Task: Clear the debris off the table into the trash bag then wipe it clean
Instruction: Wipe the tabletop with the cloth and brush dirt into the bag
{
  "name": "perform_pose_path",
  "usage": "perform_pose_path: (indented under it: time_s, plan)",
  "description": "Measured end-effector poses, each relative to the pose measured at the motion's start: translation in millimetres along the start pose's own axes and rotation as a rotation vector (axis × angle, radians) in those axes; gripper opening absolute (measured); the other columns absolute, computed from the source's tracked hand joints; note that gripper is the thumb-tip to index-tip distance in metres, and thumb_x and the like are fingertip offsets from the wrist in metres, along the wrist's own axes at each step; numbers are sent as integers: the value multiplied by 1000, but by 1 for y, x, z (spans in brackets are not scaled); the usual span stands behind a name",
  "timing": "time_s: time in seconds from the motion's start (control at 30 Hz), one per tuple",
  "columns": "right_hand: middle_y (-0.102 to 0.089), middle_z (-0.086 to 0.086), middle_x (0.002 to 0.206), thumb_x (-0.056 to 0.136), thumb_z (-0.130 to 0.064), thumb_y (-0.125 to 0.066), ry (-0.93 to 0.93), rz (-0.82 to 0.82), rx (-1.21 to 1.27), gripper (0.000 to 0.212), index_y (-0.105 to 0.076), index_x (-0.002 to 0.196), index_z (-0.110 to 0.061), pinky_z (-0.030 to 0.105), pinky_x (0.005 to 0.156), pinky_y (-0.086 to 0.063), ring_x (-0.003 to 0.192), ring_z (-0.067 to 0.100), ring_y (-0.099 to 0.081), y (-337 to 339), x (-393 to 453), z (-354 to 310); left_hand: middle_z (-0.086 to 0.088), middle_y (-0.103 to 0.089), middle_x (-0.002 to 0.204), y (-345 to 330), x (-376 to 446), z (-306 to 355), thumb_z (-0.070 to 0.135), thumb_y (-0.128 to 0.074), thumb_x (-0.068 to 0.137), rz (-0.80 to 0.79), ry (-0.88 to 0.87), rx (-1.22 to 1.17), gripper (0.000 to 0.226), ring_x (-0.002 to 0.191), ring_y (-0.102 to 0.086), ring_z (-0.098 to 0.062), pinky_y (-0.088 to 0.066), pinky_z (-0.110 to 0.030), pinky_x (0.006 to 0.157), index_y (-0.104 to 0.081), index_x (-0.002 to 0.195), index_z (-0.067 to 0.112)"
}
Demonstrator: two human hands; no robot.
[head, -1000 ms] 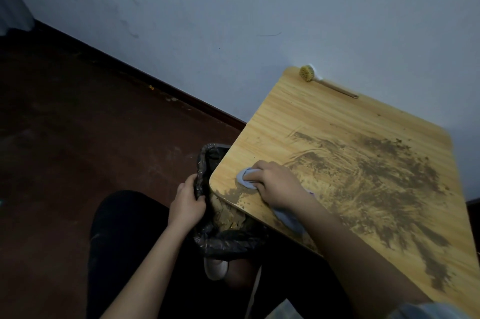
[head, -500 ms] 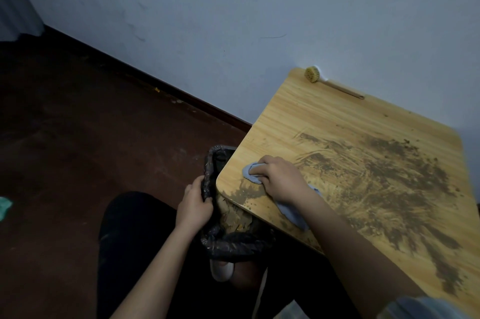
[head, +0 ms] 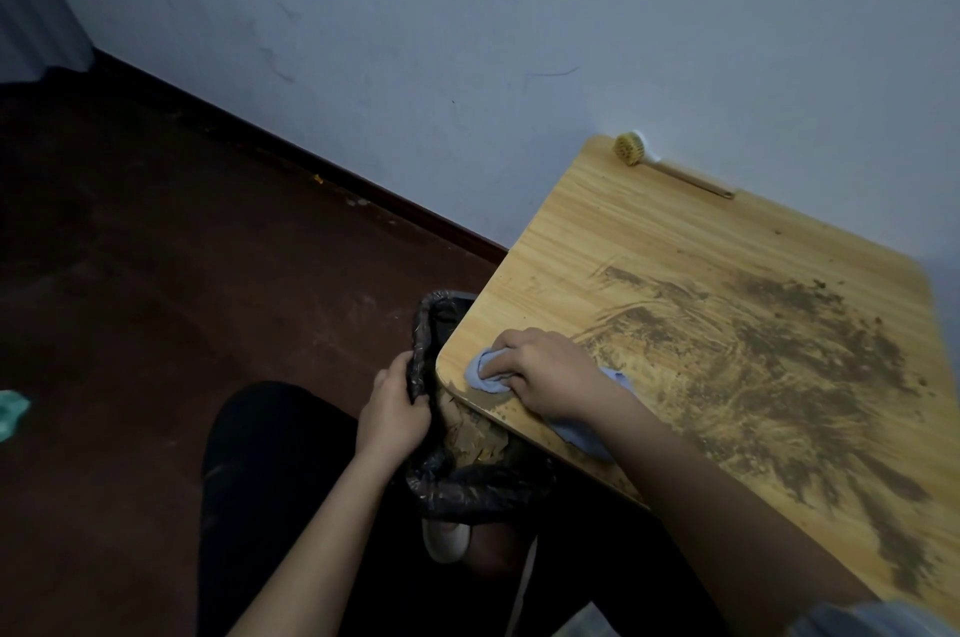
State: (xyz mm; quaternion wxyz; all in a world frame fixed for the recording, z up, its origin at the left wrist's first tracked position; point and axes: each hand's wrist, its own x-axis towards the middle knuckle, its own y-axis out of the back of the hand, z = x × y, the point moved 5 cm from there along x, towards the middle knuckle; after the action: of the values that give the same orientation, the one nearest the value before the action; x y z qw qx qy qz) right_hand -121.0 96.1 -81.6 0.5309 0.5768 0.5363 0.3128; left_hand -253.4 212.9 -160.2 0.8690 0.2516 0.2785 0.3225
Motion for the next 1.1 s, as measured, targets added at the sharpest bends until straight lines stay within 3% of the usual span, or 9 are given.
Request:
perform_pose_path:
  time_s: [0.17, 0.63, 0.77, 0.9, 1.0, 1.1]
  plan:
    - [-54, 0, 132, 99, -10, -46, 23, -31, 15, 32, -68, 117, -24, 39, 80, -44, 108, 26, -53, 0, -2, -3, -5, -42, 138, 1, -1, 0, 15, -54, 90, -3, -4, 9, 58, 117, -52, -28, -45, -36, 92, -33, 143, 27]
    - [-61, -2, 126, 93, -4, -49, 145, -38, 5, 36, -72, 112, -23, 42, 77, -49, 108, 23, -58, 0, -2, -13, -3, -43, 136, -1, -1, 0, 17, -54, 90, -10, 6, 4, 56, 111, -55, -28, -43, -33, 82, -34, 140, 32]
    - [-63, -2, 125, 91, -2, -50, 180, -42, -9, 36, -74, 110, -22, 41, 76, -49, 108, 21, -58, 2, -2, -16, -4, -44, 135, 0, -2, 0, 16, -54, 89, -9, -2, 7, 56, 112, -55, -28, -44, -34, 85, -35, 140, 31]
    - [-61, -3, 126, 92, -5, -50, 114, 37, -18, 35, -73, 108, -25, 38, 79, -45, 111, 23, -55, 16, 2, -9, -6, -45, 134, 1, -3, 1, 14, -54, 89, 1, -10, 9, 57, 115, -54, -29, -44, -35, 90, -36, 140, 29]
    - [-56, -5, 129, 93, -8, -47, 14, 83, -85, 37, -69, 113, -31, 31, 76, -32, 113, 23, -51, 21, 9, 0, -6, -44, 135, 1, -4, 1, 13, -54, 89, 1, -5, 13, 58, 117, -53, -28, -43, -34, 91, -36, 142, 27]
    - [-52, -4, 128, 97, -8, -45, -54, 66, -136, 41, -62, 122, -36, 33, 77, -28, 110, 25, -46, 19, 20, 1, -5, -44, 136, 1, -4, 1, 14, -55, 89, 2, -3, 8, 58, 117, -52, -27, -42, -33, 91, -35, 142, 28]
